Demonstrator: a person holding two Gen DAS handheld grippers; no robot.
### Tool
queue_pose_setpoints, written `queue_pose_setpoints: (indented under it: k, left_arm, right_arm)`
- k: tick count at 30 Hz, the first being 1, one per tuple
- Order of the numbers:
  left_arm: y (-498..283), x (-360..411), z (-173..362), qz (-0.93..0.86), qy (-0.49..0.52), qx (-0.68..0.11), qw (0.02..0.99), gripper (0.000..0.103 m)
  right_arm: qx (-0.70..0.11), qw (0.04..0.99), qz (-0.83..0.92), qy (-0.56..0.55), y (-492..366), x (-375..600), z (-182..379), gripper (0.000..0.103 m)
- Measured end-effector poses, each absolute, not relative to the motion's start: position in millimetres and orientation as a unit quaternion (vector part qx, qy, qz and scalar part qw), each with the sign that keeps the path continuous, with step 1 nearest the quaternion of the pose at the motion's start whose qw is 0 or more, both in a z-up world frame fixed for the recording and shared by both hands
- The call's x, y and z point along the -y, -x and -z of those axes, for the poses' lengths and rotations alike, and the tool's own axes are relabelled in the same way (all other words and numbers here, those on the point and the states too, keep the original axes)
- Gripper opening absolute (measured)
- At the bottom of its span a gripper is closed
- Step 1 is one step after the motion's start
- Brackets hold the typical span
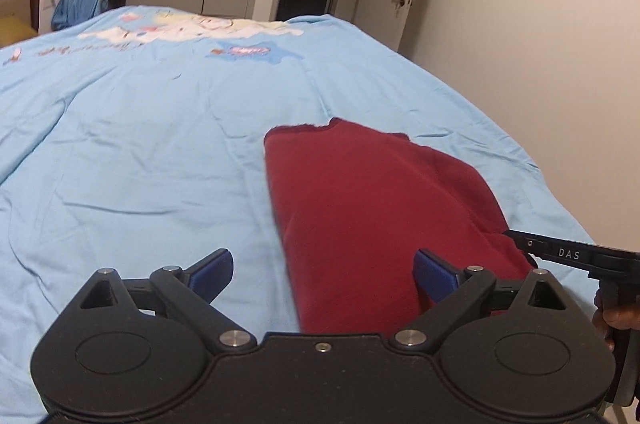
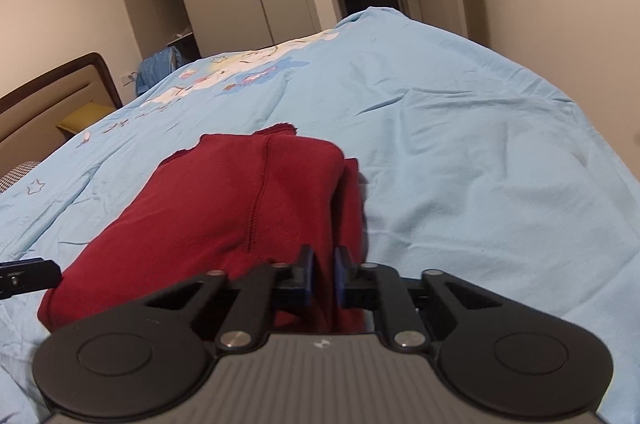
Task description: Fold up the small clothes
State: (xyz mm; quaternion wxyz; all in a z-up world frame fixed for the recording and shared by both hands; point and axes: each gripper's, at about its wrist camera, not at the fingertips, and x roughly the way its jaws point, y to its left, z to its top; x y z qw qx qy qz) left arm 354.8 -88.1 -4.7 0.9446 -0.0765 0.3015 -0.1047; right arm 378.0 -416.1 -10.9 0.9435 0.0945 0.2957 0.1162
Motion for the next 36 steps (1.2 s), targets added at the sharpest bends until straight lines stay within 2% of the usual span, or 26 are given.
queue_pose_setpoints:
  k: [4, 16, 19, 21, 27, 29, 36]
  left_arm:
    - [-351.9, 80.4, 11.4, 0.112, 0.090, -0.312, 0.939, 0.097]
    - [-355.6, 83.9, 31.6, 0.130, 0.117, -0.345, 0.922, 0.096]
    - [-355.2, 83.9, 32.3, 0.129, 0.117, -0.346, 0.922, 0.096]
    - [-355.3, 84.2, 32.5, 0.129, 0.116, -0.347, 0.922, 0.096]
    - [-356.5, 85.9, 32.2, 0.128, 0.116, -0.349, 0.921, 0.096]
    - [-356.5, 86.0, 32.2, 0.128, 0.116, -0.349, 0.921, 0.096]
    - [-356.1, 86.9, 33.0, 0.127, 0.114, -0.349, 0.921, 0.096]
  right_arm:
    - [-0.289, 0.950, -0.100, -0.062, -376.1, 410.0, 7.9, 0.004]
    - [-0.296, 0.951, -0.071, -0.055, -377.7, 407.9, 15.3, 0.006]
    - [-0.291, 0.953, -0.064, -0.058, -372.9, 410.8, 11.8, 0.020]
    - [-0.286, 0.954, -0.061, -0.063, -369.1, 413.6, 9.1, 0.041]
    - [-0.272, 0.955, -0.069, -0.093, -360.3, 421.7, 4.7, 0.066]
    - [-0.273, 0.954, -0.076, -0.099, -359.4, 421.3, 5.9, 0.070]
    - [-0.288, 0.948, -0.075, -0.109, -358.7, 415.9, 17.1, 0.073]
